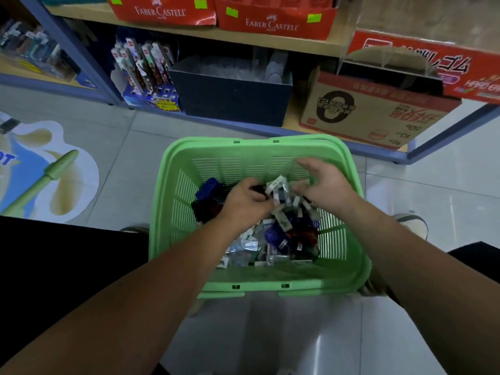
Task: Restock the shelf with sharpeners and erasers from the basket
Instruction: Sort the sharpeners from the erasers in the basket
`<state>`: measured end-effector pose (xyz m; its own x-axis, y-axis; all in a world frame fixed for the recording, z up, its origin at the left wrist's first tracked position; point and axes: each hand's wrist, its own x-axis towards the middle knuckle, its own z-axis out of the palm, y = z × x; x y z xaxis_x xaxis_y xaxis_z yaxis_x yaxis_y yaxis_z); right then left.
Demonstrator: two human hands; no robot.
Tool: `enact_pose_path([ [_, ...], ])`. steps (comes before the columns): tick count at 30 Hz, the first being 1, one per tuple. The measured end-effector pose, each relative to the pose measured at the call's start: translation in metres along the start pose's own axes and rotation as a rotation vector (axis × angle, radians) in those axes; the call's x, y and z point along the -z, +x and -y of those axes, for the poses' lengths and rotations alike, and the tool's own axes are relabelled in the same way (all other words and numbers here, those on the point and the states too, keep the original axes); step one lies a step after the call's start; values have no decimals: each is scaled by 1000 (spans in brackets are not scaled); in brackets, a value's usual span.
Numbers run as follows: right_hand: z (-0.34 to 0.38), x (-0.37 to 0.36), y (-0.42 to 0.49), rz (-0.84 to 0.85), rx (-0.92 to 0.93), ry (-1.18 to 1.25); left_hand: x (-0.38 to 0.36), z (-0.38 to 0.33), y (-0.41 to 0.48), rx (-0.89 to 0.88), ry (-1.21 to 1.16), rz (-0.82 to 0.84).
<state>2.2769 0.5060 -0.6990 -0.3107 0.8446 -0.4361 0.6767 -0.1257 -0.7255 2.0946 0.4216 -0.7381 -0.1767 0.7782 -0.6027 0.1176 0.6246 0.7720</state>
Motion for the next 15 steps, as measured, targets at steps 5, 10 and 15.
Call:
enact_pose_path([
  [5,-12,-18,-11,249,-122,-346,-2,24,3,-23,427,129],
  [10,-44,-49,-17,430,-81,-740,-30,56,3,-42,583,378],
  [15,-62,-55,-21,512,44,-995,-33,51,11,-16,510,272],
])
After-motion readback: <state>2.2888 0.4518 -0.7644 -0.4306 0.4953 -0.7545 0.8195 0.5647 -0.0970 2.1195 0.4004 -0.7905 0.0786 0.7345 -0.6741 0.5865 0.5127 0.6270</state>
